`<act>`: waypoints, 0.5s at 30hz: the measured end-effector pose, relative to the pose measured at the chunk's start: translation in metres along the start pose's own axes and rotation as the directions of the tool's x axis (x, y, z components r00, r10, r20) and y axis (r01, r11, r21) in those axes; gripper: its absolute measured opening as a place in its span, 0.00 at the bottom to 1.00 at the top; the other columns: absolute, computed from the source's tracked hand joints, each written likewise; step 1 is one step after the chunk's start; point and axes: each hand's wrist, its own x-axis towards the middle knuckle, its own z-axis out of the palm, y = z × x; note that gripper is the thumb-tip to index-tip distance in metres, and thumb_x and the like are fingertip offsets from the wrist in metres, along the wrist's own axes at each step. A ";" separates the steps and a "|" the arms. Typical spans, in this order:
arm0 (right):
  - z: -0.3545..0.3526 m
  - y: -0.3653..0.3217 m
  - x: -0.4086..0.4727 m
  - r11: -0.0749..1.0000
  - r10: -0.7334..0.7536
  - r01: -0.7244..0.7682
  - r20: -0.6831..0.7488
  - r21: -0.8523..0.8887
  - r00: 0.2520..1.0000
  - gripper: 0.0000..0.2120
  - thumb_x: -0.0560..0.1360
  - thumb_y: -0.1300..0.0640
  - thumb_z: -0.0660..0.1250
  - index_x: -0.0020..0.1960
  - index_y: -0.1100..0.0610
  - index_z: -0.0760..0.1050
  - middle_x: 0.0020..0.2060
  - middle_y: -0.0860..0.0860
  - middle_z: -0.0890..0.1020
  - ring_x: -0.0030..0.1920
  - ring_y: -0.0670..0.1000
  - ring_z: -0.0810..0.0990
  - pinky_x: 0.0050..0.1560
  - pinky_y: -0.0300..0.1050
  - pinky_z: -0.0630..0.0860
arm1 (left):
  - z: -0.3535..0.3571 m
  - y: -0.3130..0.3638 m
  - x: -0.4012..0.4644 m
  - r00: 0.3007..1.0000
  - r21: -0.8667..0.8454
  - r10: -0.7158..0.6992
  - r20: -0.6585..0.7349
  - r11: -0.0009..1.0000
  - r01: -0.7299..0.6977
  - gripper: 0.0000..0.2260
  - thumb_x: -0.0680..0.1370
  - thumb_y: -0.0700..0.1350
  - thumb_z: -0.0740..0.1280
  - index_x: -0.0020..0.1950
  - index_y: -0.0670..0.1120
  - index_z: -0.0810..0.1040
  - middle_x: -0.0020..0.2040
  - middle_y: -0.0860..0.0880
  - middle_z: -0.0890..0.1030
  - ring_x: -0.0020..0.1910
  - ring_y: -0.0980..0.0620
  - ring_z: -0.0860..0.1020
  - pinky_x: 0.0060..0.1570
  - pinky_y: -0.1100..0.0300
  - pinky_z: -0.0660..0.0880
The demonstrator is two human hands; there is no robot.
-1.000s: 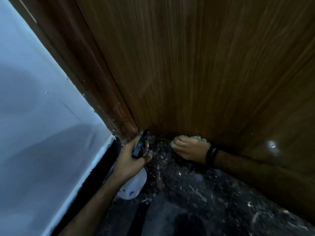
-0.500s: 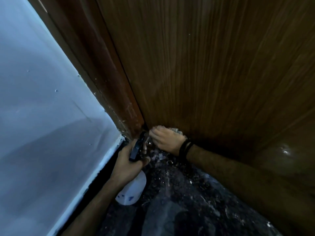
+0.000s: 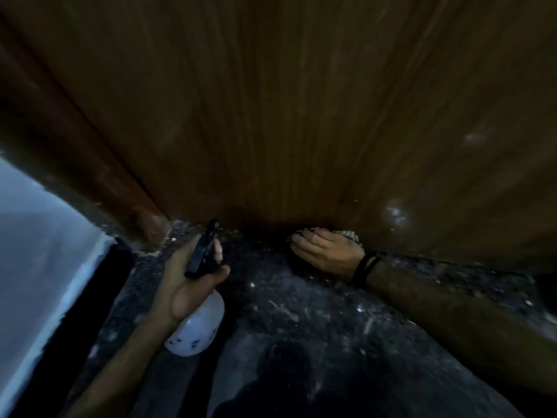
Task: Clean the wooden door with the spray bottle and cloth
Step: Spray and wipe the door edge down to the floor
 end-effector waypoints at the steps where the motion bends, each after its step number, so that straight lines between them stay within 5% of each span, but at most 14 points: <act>1: -0.006 0.002 -0.016 0.997 0.069 -0.070 -0.056 -0.013 0.996 0.18 0.86 0.62 0.49 0.62 0.57 0.77 0.60 0.56 0.81 0.56 0.56 0.75 0.58 0.48 0.73 | 0.008 0.003 0.000 1.000 0.018 0.016 0.026 1.000 -0.016 0.12 0.67 0.42 0.74 0.49 0.44 0.78 0.46 0.38 0.79 0.46 0.41 0.78 0.50 0.46 0.74; 3: -0.020 0.001 -0.041 0.971 0.233 -0.237 -0.085 -0.036 0.969 0.15 0.85 0.62 0.50 0.64 0.57 0.72 0.61 0.56 0.76 0.54 0.56 0.73 0.55 0.49 0.70 | 0.027 0.004 0.001 0.995 0.025 0.046 0.087 0.999 -0.048 0.11 0.71 0.35 0.75 0.50 0.39 0.77 0.46 0.37 0.78 0.44 0.44 0.78 0.46 0.47 0.73; 5: -0.030 -0.011 -0.049 0.860 0.509 -0.511 -0.064 -0.014 0.858 0.13 0.80 0.58 0.56 0.63 0.55 0.71 0.60 0.55 0.71 0.50 0.56 0.73 0.49 0.51 0.69 | 0.041 0.010 0.000 0.992 0.035 0.057 0.112 0.998 -0.061 0.10 0.74 0.27 0.72 0.50 0.36 0.76 0.45 0.37 0.77 0.40 0.51 0.77 0.39 0.55 0.74; 7: -0.034 -0.028 -0.049 0.606 0.795 -0.789 -0.033 0.101 0.606 0.17 0.73 0.59 0.63 0.61 0.54 0.70 0.56 0.53 0.70 0.44 0.57 0.76 0.43 0.52 0.71 | 0.053 0.017 0.001 0.990 0.065 0.064 0.128 0.995 -0.073 0.09 0.75 0.26 0.70 0.49 0.36 0.75 0.45 0.36 0.77 0.38 0.53 0.78 0.33 0.63 0.75; 9: -0.038 -0.043 -0.044 0.267 0.954 -0.919 0.058 0.292 0.295 0.23 0.67 0.66 0.68 0.61 0.54 0.69 0.55 0.53 0.68 0.42 0.58 0.78 0.36 0.50 0.77 | 0.061 0.017 0.002 0.987 0.067 0.070 0.143 0.994 -0.080 0.09 0.75 0.27 0.70 0.49 0.38 0.76 0.45 0.37 0.78 0.37 0.49 0.78 0.32 0.62 0.74; 12: -0.048 -0.060 -0.031 -0.192 0.973 -0.875 0.203 0.444 -0.110 0.31 0.63 0.72 0.70 0.62 0.54 0.68 0.60 0.54 0.68 0.53 0.58 0.77 0.40 0.51 0.79 | 0.077 0.021 -0.002 0.985 0.086 0.057 0.162 0.994 -0.072 0.11 0.74 0.27 0.71 0.47 0.41 0.76 0.43 0.44 0.79 0.38 0.51 0.77 0.36 0.57 0.74; 15: -0.053 -0.063 -0.008 -0.358 0.933 -0.773 0.181 0.524 -0.310 0.28 0.59 0.75 0.68 0.55 0.59 0.69 0.57 0.56 0.70 0.55 0.54 0.72 0.49 0.49 0.74 | 0.093 0.030 -0.007 0.982 0.090 0.043 0.185 0.994 -0.060 0.11 0.75 0.27 0.71 0.47 0.41 0.77 0.39 0.50 0.79 0.32 0.58 0.76 0.29 0.63 0.74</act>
